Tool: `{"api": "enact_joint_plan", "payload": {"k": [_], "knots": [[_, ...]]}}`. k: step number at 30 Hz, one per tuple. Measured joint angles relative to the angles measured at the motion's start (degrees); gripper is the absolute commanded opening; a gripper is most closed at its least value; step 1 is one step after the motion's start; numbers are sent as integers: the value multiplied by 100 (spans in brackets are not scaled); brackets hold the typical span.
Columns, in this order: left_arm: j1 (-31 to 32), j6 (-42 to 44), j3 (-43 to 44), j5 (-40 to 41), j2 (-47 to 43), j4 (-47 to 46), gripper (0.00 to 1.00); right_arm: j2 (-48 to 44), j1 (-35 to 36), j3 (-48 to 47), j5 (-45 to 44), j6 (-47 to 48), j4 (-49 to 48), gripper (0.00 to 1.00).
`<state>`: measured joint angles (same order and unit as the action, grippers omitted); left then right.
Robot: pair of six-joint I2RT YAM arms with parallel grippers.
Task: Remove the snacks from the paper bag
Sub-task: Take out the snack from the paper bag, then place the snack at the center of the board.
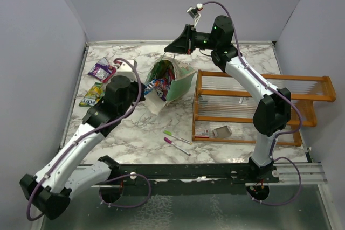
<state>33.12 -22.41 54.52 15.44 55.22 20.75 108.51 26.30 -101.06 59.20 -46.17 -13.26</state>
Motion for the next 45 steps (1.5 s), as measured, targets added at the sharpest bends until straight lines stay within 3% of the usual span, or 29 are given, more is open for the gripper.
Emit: {"api": "enact_joint_plan", "payload": {"k": [6,12,17,27,31,33,34,35,38,45], "knots": [[0,247,247,227,-1281,426,0,0,0,0,0,0,2,1],[2,-179,483,1888,-2114,1021,0,0,0,0,0,-4,-2,1],[0,-511,380,2817,-1880,1585,0,0,0,0,0,0,-2,1],[-63,-695,-107,2883,-295,1696,0,-4,0,0,0,4,0,1],[-881,-398,-138,2323,210,1294,0,-11,0,0,0,9,0,1],[-1617,-256,-140,1543,402,986,0,-20,-2,4,0,20,2,1],[-1617,-256,-140,1543,402,986,0,-26,0,13,0,22,2,1],[-2439,-251,-138,1325,649,638,0,-33,0,22,0,26,0,1],[-3268,-372,98,693,1263,284,0,-39,0,39,0,37,0,1],[-4103,-765,855,221,2951,-249,0,-59,0,142,0,39,-4,1]]}}
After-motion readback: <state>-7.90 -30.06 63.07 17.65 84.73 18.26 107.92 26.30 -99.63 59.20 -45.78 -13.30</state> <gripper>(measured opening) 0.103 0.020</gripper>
